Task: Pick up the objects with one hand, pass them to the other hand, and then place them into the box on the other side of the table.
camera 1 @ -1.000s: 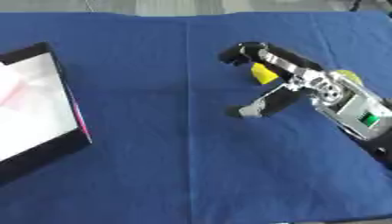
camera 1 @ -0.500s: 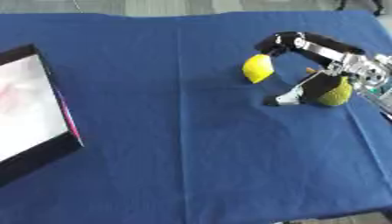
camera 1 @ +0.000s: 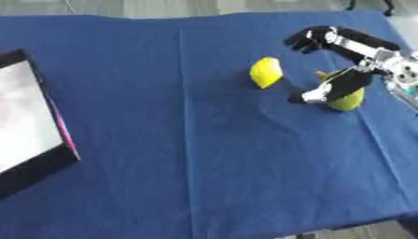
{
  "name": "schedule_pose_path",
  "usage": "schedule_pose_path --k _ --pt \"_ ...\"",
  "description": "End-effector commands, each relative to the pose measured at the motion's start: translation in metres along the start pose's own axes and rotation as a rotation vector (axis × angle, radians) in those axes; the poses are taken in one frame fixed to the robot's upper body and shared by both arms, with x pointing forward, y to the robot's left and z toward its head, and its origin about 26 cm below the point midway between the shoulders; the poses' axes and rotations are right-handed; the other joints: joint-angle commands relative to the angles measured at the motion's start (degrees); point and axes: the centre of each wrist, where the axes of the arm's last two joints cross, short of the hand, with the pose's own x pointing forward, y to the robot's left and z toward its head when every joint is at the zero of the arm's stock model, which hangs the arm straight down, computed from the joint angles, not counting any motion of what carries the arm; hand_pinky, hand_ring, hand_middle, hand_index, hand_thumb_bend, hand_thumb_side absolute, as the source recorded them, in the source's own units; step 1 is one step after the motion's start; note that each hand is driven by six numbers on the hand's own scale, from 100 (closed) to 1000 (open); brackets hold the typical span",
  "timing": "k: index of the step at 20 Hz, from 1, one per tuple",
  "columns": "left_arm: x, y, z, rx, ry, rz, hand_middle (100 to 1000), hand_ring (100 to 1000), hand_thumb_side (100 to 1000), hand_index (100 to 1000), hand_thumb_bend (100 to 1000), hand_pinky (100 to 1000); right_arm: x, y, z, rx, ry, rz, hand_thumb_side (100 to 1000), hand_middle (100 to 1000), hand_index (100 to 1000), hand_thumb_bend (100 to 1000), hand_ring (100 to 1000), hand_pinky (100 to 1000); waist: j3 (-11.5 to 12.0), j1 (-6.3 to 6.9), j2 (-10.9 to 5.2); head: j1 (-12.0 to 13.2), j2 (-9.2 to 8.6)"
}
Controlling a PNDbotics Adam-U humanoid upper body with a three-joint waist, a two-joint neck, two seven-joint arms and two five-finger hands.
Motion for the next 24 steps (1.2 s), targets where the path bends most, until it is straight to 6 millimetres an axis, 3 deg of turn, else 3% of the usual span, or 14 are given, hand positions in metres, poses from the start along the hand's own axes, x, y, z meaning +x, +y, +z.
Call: schedule_pose_path --k 1,16,20,21,24 --pt "0.005 0.015 0.002 0.019 -0.002 -0.042 633 769 654 706 100 1000 0.003 -0.017 0.004 -0.016 0.055 0.080 290 857 873 615 865 860 -0.1 -0.75 -1.14 -0.5 -0.09" --pt "0.006 0.021 0.007 0.043 -0.008 -0.044 623 765 647 702 100 1000 -0.037 -0.019 0.032 -0.006 0.285 0.199 309 877 879 591 872 878 -0.7 -1.10 -0.42 -1.3 -0.09" --pt "0.006 0.022 0.008 0.042 -0.008 -0.049 623 765 645 701 100 1000 -0.043 -0.016 0.037 -0.013 0.311 0.200 301 877 880 571 871 879 -0.6 -1.21 -0.08 -1.6 -0.09" --pt "0.006 0.023 0.009 0.043 -0.006 -0.051 622 765 634 701 100 1000 -0.044 -0.016 0.038 -0.017 0.317 0.200 291 877 880 532 871 878 -0.6 -1.23 0.00 -1.7 -0.09" --pt "0.005 0.024 0.010 0.045 0.001 -0.056 622 765 647 701 100 1000 -0.047 -0.015 0.042 -0.022 0.341 0.203 307 878 879 558 868 879 -0.7 -1.37 0.18 -1.7 -0.15"
